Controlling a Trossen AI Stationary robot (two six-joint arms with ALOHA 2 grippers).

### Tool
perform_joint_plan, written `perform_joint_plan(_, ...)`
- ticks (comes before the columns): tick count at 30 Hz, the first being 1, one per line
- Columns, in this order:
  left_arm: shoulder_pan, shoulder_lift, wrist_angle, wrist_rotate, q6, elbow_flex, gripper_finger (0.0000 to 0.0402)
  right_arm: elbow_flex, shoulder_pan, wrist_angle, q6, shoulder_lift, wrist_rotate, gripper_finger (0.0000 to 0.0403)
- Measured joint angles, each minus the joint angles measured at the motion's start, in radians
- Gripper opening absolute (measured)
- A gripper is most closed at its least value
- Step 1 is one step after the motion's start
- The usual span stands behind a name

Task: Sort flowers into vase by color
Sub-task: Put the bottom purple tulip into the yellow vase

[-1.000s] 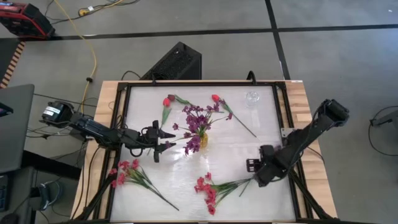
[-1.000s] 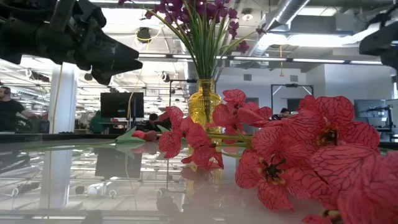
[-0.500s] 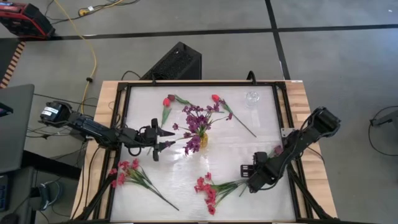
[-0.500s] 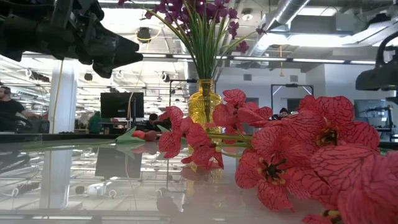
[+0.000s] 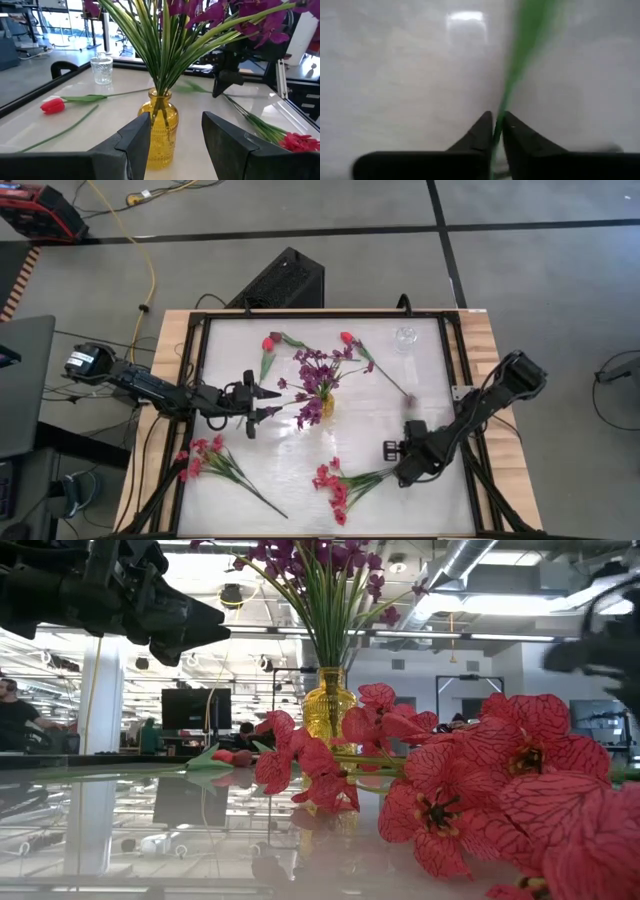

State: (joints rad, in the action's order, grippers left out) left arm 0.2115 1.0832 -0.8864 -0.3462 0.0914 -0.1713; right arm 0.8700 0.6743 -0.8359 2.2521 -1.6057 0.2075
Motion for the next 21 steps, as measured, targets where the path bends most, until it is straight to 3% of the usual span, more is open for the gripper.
perform_joint_plan(3, 0.000, 0.000, 0.000, 0.000, 0.001, 0.000, 0.0167, 0.000, -0.021, -0.002, -0.063, 0.045, 0.073, 0.0022)
perform_joint_plan(6, 0.000, 0.000, 0.001, 0.000, 0.002, 0.000, 0.0167, 0.000, -0.048, -0.002, -0.120, 0.109, 0.160, 0.0022)
perform_joint_plan(13, 0.000, 0.000, 0.001, 0.000, 0.002, 0.000, 0.0167, 0.000, -0.075, 0.041, -0.368, 0.257, 0.545, 0.0024)
perform_joint_plan(18, 0.000, 0.000, 0.002, 0.000, 0.002, 0.000, 0.0167, 0.000, -0.046, 0.285, -0.801, 0.294, 0.912, 0.0024)
perform_joint_plan(21, 0.000, 0.000, 0.001, 0.000, 0.002, 0.000, 0.0167, 0.000, -0.031, 0.502, -1.122, 0.291, 1.015, 0.0024)
